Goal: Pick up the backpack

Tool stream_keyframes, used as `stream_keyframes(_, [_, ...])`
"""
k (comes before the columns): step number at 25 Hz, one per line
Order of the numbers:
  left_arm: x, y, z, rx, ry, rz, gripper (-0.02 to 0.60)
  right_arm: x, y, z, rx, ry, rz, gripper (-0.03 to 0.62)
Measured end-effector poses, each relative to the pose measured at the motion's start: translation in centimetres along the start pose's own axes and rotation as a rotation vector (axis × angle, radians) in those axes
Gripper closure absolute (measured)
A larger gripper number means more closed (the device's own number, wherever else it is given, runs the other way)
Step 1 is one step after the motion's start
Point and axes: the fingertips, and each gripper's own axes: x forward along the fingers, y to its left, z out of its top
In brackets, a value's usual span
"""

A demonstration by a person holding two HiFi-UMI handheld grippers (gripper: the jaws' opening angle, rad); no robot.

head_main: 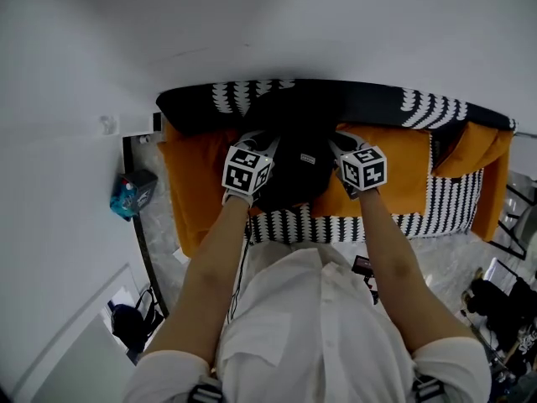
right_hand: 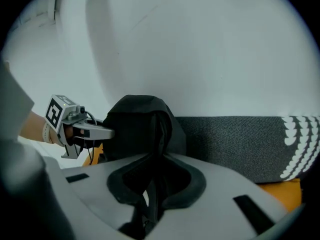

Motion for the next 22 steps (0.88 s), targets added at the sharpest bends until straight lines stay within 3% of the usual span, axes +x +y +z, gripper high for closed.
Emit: stream_keyframes(22, [-10.9,-7.2,-1.7,-0.119,-0.149,-0.012,0.537,-8.8,9.3,-1.9,0.019,-0.097,0.03,0.548])
